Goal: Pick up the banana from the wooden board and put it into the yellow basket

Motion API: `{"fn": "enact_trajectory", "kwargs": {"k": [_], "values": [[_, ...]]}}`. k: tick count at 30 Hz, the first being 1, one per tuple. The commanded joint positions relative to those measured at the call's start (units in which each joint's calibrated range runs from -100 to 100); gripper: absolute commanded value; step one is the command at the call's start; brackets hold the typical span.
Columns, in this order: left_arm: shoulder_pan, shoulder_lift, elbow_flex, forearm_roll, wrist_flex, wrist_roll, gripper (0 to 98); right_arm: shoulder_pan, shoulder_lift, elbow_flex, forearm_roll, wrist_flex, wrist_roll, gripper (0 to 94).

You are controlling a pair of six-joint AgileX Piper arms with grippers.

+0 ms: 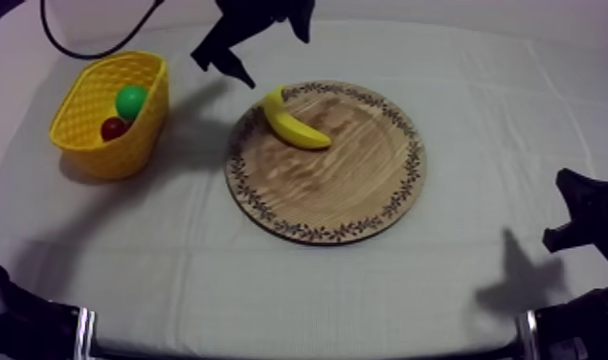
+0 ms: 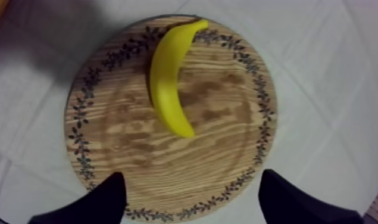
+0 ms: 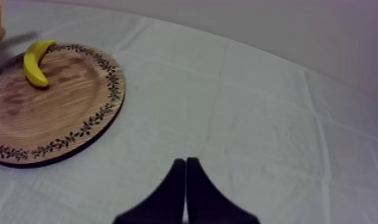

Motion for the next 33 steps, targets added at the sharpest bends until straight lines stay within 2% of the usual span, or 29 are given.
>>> {"fn": "enact_trajectory", "kwargs": {"k": [1,26,33], "values": [[0.0,1.7,0.6,-0.08,0.0,-0.1,84.7,0.0,0.0,0.1,0.0,0.0,0.0,0.2],[-1.5,21.7,-8.2,1.07,-0.1,-3.5,88.2,0.0,0.0,0.1,0.0,0.0,0.0,0.2],[-1.8,24.5,-10.1,1.47,-0.1,-4.0,84.7,0.0,0.0,0.1,0.0,0.0,0.0,0.2]]}}
